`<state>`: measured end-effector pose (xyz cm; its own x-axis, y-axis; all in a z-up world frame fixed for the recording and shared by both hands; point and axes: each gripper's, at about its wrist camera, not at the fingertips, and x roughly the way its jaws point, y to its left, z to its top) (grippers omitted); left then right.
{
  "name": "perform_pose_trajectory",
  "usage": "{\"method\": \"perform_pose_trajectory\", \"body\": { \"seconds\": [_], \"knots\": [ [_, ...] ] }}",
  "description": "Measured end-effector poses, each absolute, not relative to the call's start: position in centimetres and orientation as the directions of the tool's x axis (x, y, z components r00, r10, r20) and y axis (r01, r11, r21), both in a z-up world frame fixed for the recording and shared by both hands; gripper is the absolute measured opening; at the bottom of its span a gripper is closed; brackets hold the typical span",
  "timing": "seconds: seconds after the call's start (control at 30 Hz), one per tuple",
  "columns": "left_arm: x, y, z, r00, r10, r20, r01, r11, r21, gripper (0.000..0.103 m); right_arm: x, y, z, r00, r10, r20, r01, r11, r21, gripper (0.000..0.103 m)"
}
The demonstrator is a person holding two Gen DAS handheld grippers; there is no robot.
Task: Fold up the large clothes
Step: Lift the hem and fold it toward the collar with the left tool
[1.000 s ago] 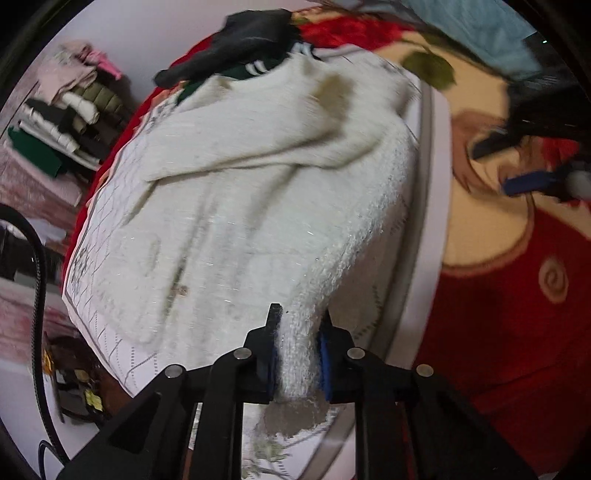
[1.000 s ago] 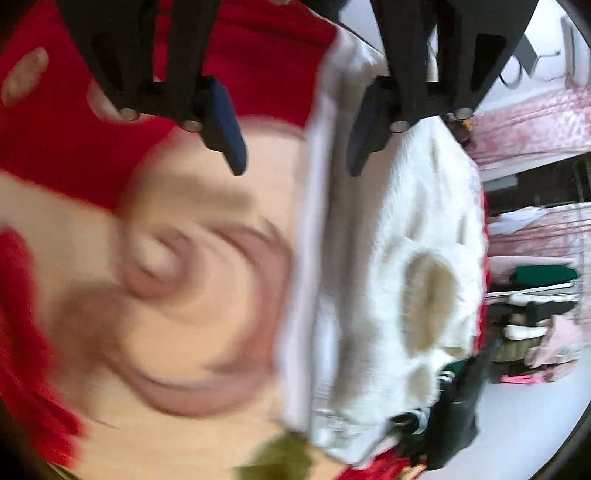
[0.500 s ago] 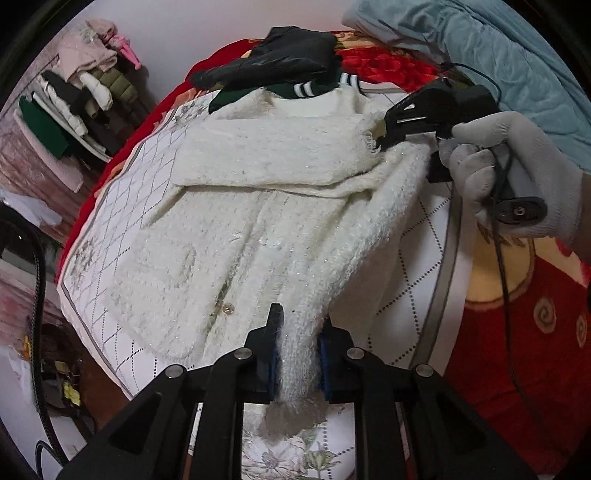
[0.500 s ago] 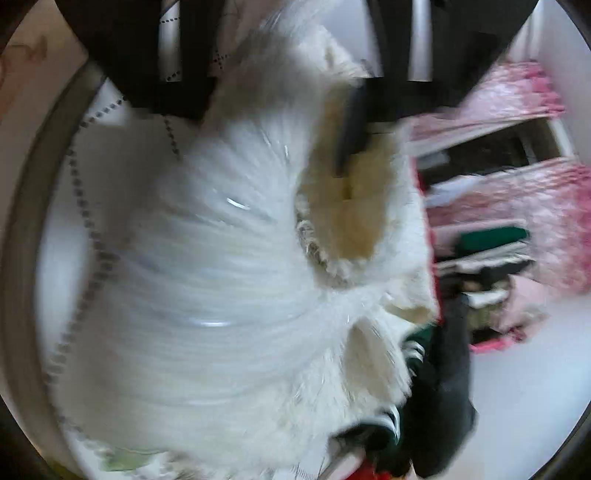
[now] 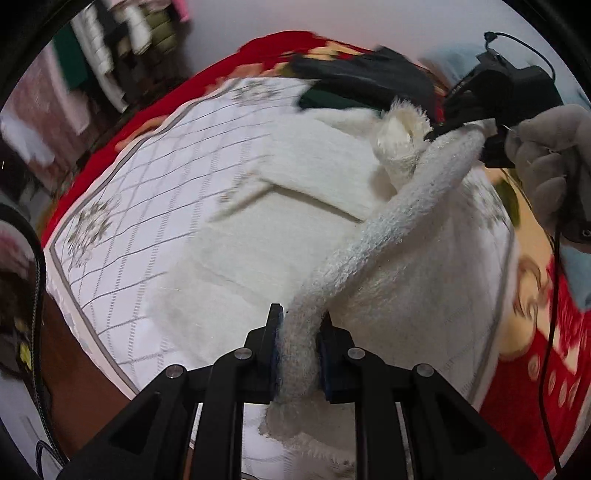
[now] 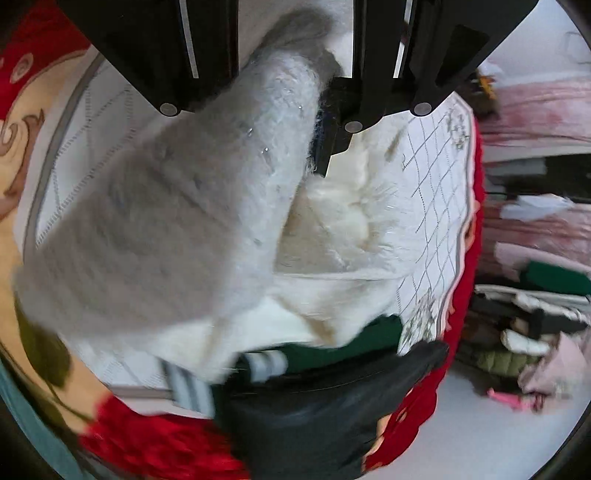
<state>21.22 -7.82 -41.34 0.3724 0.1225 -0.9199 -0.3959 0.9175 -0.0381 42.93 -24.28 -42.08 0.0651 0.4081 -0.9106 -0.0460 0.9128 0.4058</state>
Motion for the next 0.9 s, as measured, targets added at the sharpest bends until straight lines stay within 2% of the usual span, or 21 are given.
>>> {"method": "perform_pose_trajectory", "body": {
  "seconds": [0.23, 0.43, 0.6, 0.77, 0.83, 0.87, 0.9],
  "knots": [
    [21.9, 3.7, -46.2, 0.323, 0.135, -0.937, -0.554, 0.829, -0.072, 0.019, 44.9, -9.2, -45.6, -0.006, 0.263, -0.965, -0.131, 0.956, 0.261, 0.020],
    [22.5, 8.4, -50.5, 0.275, 0.046, -0.960, -0.610, 0.781, -0.137, 0.019, 45.4, -2.1, -49.6, -0.031, 0.128, -0.991, -0.171, 0.976, 0.132, 0.022],
    [22.5, 8.6, -51.1, 0.269, 0.006, -0.963, -0.607, 0.777, -0.165, 0.019, 45.1, -2.7, -48.7, -0.041, 0.144, -0.989, -0.156, 0.977, 0.148, 0.035],
    [22.5, 9.7, -51.3, 0.270, -0.025, -0.962, -0.599, 0.778, -0.189, 0.019, 44.5, -4.9, -45.5, 0.011, 0.242, -0.970, -0.083, 0.967, 0.240, 0.035],
    [22.5, 9.7, -51.3, 0.272, -0.032, -0.962, -0.593, 0.782, -0.194, 0.019, 44.4, -5.7, -44.9, 0.034, 0.274, -0.961, -0.054, 0.961, 0.272, 0.029],
    [22.5, 9.7, -51.3, 0.273, -0.034, -0.961, -0.589, 0.784, -0.195, 0.019, 44.4, -5.7, -45.1, 0.041, 0.282, -0.959, -0.043, 0.959, 0.280, 0.019],
    [22.5, 9.7, -51.3, 0.273, -0.034, -0.962, -0.586, 0.787, -0.194, 0.018, 44.7, -5.5, -45.3, 0.043, 0.283, -0.958, -0.034, 0.959, 0.281, 0.017]
  ]
}}
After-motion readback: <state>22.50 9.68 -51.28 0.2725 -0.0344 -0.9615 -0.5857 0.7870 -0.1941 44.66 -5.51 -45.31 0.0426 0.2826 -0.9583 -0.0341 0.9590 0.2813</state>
